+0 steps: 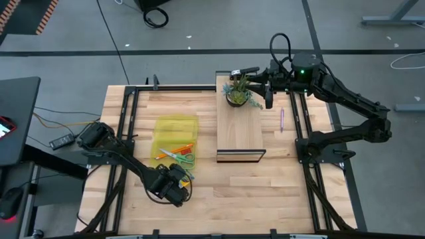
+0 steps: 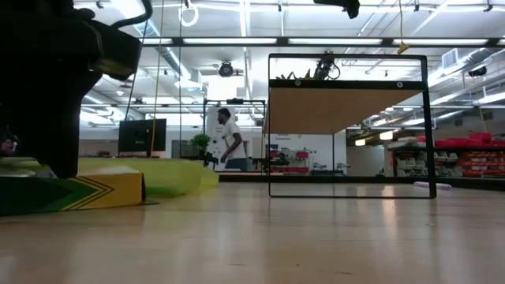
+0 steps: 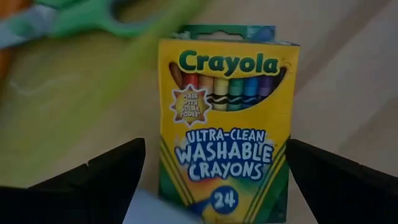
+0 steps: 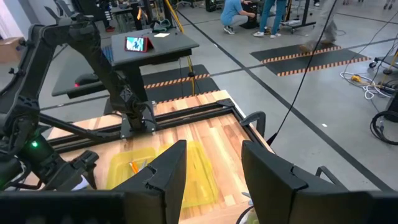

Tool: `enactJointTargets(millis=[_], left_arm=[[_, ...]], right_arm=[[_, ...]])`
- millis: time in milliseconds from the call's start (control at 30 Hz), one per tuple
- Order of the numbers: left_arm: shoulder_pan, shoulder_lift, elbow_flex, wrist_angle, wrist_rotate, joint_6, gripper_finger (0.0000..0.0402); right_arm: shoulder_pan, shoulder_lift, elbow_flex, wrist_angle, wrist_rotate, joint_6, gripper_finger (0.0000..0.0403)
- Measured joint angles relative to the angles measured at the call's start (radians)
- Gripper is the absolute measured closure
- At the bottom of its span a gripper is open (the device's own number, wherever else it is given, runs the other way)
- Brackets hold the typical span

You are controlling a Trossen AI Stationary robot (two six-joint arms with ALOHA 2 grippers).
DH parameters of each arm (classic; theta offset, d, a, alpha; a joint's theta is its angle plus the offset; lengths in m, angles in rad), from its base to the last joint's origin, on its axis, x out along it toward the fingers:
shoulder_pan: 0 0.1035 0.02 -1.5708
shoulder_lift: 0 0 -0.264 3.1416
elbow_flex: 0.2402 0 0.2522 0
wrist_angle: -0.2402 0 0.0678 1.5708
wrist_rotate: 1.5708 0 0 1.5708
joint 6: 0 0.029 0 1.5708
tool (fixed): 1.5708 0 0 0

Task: Pack school essentials
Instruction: Put the yellow crayon box into the yellow supply box

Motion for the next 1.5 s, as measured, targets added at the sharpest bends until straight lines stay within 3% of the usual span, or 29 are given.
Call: enactJointTargets(millis=[533,833,1100,1500], left_arm=[[0.038,0.003,-0.055,0.109,0.005,0.028,0.0004],[0.038,0.003,-0.055,0.120,0.027,0.034,0.0034],[0.038,0.002,-0.053,0.144,0.042,0.034,0.0089],[0.049,-0.004,-0.053,0.145,0.076,0.042,0.0220]], right_arm=[[0.000,0.000,0.000,0.000,0.000,0.000,0.0243],[0.000,0.000,-0.001,0.000,0.000,0.000,0.0243],[0.000,0.000,-0.001,0.000,0.000,0.000,0.0243],[0.000,0.000,-0.001,0.000,0.000,0.000,0.0243]])
